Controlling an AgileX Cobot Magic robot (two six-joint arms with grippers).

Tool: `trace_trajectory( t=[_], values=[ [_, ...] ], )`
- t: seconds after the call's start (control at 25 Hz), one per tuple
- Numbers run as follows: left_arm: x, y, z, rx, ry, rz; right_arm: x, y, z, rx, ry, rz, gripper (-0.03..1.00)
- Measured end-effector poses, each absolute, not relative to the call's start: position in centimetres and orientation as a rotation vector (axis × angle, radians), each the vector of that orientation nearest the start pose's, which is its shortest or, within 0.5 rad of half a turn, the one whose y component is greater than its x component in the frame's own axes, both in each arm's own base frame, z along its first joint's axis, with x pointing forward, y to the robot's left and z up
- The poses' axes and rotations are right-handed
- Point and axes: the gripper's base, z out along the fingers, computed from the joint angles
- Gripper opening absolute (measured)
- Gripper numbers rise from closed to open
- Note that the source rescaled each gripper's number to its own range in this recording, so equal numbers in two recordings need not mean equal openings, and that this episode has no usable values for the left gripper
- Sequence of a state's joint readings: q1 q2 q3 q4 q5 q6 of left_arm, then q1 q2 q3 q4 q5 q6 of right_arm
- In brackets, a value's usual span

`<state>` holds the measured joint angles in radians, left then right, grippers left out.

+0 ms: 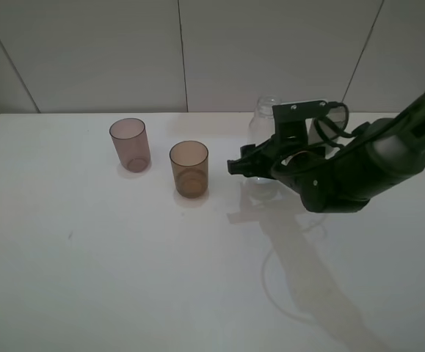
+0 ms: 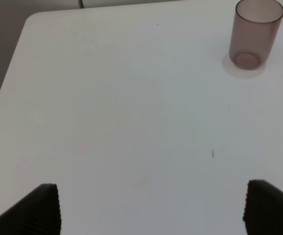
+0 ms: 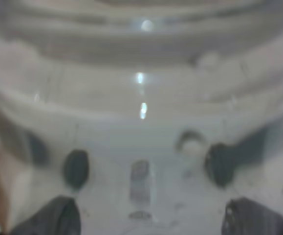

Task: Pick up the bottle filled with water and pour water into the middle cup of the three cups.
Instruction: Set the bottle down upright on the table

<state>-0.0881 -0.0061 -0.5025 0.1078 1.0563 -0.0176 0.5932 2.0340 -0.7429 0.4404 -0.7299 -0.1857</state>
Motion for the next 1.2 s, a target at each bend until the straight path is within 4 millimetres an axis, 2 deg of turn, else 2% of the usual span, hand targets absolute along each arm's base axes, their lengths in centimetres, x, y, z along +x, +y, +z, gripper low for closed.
trace_trajectory(
  t=[0.36, 0.8, 0.84, 0.88, 1.0, 1.04, 1.12, 1.2],
  values=[
    [-0.5, 0.9, 27.9, 0.066, 2.026, 0.062, 30.2, 17.5, 7.2, -0.357, 2.031, 0.141, 0.0],
    [-0.5, 0.9, 27.9, 0.066, 2.026, 0.062, 30.2, 17.5, 7.1, -0.364, 2.029, 0.143, 0.02],
    [-0.5, 0.9, 27.9, 0.066, 2.026, 0.062, 30.2, 17.5, 7.1, -0.364, 2.029, 0.143, 0.08],
    [-0.5, 0.9, 27.9, 0.066, 2.026, 0.062, 30.2, 17.5, 7.1, -0.364, 2.029, 0.143, 0.2],
    [-0.5, 0.9, 27.9, 0.066, 2.026, 0.062, 30.2, 17.5, 7.2, -0.362, 2.021, 0.142, 0.69],
    [-0.5, 0.9, 27.9, 0.066, 2.026, 0.062, 30.2, 17.5, 7.2, -0.362, 2.02, 0.142, 0.81],
    [-0.5, 0.9, 27.9, 0.066, 2.026, 0.062, 30.3, 17.5, 7.3, -0.36, 2.015, 0.143, 0.94],
    [-0.5, 0.9, 27.9, 0.066, 2.026, 0.062, 30.3, 17.5, 7.6, -0.358, 2.007, 0.146, 0.99]
  ],
)
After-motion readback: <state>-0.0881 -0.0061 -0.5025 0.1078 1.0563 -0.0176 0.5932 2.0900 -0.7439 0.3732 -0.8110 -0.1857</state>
